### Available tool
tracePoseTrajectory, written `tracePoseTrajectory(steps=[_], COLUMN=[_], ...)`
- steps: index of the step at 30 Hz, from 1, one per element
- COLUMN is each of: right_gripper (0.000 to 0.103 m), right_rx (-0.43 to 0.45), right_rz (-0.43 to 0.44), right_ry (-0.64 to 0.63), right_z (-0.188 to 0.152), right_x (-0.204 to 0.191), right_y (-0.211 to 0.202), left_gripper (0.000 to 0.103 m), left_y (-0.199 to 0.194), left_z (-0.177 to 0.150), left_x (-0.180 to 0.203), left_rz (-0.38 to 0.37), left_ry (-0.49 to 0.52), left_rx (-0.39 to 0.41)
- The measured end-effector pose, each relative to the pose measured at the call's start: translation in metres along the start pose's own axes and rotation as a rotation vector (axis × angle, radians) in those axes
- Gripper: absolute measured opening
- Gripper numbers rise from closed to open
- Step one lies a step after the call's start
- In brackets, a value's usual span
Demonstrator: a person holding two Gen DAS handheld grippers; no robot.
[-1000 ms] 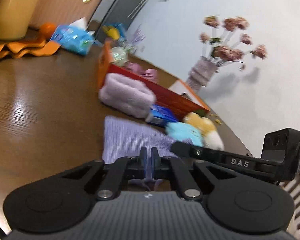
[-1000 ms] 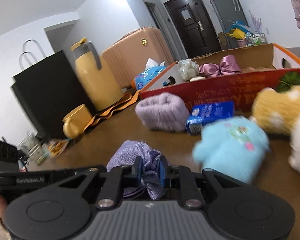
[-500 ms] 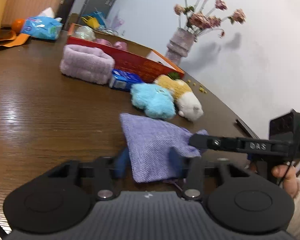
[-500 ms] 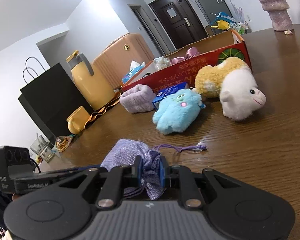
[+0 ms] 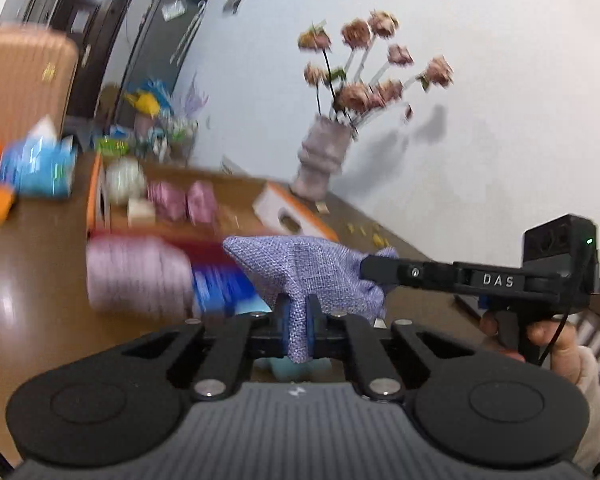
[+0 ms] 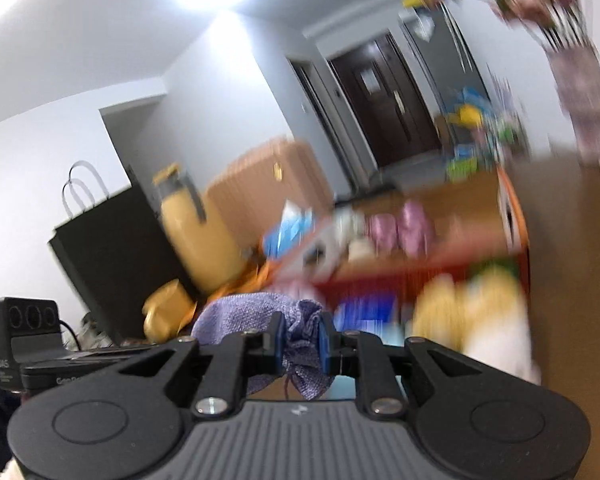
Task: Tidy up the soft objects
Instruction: 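Carry the purple bag into the box and open the right tool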
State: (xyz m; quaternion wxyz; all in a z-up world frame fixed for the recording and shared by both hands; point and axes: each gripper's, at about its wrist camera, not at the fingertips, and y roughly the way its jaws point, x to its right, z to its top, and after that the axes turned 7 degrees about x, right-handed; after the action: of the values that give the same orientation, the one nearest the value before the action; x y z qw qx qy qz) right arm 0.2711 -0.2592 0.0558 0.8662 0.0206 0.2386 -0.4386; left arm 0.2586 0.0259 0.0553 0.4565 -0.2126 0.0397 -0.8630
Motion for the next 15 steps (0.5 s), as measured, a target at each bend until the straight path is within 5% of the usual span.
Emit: tracePoseTrajectory(steps=[7, 12, 15], right_gripper=[0.016, 0.016, 0.022], right_rx=[-0.071, -0.218, -0.299], right_rz=[-0.07, -0.162, -0.171], right_ry=[-0.045, 0.004, -0.052], right_z=[0.075, 0.061, 0.04], right_x=[0.02, 0.046, 0.043], right_y=[0.137, 0.22, 0.245], left_gripper=[0.008, 0.009, 0.018], left_y=[0.097, 0.138, 0.137], left_z=[0.076, 0.069, 0.054], left_x=[-0.055, -0.091, -0.097], left_rz=[0.214, 0.321, 0.345], left_ry=[0.041, 0.059, 0.117], left_rx=[-0.091, -0.191, -0.187])
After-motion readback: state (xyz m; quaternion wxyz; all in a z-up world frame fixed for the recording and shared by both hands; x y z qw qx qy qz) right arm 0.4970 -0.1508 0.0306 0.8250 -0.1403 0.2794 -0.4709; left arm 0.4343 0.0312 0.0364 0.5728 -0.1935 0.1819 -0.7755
